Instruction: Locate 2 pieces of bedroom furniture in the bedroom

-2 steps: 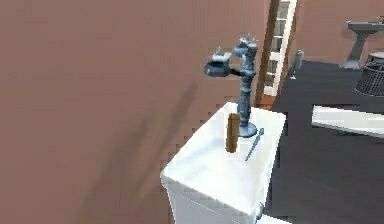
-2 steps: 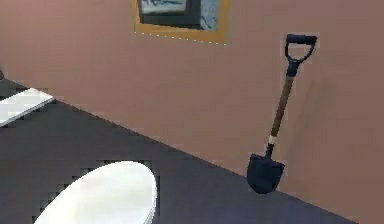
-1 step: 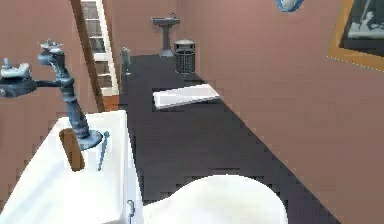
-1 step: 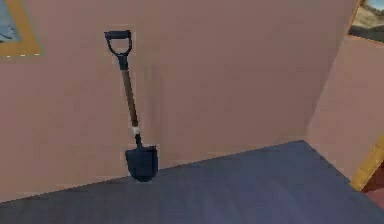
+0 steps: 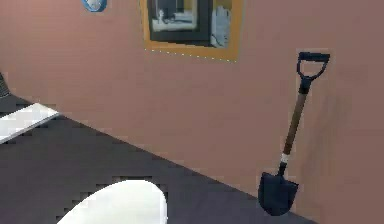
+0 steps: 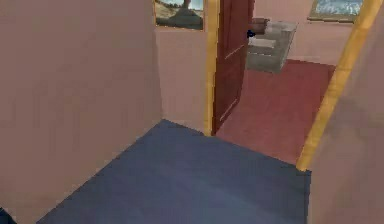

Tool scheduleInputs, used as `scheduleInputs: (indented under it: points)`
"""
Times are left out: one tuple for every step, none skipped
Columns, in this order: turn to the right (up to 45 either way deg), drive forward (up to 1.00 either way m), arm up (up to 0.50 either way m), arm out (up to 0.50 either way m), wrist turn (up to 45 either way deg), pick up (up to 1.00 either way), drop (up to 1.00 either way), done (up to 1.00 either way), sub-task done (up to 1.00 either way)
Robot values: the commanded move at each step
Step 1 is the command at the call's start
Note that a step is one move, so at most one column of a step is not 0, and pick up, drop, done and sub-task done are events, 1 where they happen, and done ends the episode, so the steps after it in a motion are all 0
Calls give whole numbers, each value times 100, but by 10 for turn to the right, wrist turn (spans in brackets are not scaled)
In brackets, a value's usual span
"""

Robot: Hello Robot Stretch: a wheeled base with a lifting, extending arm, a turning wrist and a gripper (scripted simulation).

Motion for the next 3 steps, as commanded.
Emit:
scheduleInputs:
  points:
    - [300,0,0,0,0,0,0,0,0]
    - [0,10,0,0,0,0,0,0,0]
    - [0,35,0,0,0,0,0,0,0]
